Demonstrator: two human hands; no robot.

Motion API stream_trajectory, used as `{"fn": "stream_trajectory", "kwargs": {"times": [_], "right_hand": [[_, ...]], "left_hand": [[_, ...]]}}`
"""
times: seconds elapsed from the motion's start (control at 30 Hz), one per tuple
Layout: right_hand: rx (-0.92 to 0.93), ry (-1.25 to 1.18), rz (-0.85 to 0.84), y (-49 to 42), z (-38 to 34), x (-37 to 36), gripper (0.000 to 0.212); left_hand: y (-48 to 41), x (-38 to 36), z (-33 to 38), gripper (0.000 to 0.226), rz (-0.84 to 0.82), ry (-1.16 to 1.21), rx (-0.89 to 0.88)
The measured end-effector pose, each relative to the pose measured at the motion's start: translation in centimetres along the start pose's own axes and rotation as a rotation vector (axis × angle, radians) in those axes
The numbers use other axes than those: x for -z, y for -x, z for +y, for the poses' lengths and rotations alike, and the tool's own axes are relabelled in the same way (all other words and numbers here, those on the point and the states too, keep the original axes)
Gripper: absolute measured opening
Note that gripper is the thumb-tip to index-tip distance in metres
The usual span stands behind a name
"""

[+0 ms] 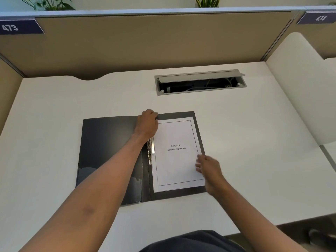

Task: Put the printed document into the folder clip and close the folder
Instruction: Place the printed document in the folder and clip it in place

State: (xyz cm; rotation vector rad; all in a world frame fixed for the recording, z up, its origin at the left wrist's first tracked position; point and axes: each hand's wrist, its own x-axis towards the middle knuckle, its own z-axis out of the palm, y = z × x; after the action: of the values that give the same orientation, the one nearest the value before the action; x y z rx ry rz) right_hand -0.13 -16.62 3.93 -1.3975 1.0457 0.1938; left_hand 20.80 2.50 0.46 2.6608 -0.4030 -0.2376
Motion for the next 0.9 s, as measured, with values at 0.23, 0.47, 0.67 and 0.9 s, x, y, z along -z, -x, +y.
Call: {"fn": "stream_trajectory", "kwargs": {"times": [0.23, 0.47, 0.67, 0.9], "right_hand": [[-0.52, -0.369, -0.067, 4.6, 4.2, -0.5, 0.012], [-0.576, -0.416, -0.022, 4.7, 6.1, -1.5, 0.013], [-0.566, -0.492, -0.065, 4.3, 6.7, -1.8, 0.024], [-0.544, -0.507, -0.07, 4.6, 6.2, -1.8, 0.025]], "left_hand": [[-2.3, -1.0, 3.1, 0.039, -0.152, -0.133, -0.143], [-3.0, -2.1, 3.8, 0.037, -0.193, -0.182, -0.133], [-2.4, -2.7, 3.8, 0.034, -0.163, -0.116, -0.091], [-2.1, -3.0, 3.7, 0.034, -0.127, -0.09, -0.097]]}}
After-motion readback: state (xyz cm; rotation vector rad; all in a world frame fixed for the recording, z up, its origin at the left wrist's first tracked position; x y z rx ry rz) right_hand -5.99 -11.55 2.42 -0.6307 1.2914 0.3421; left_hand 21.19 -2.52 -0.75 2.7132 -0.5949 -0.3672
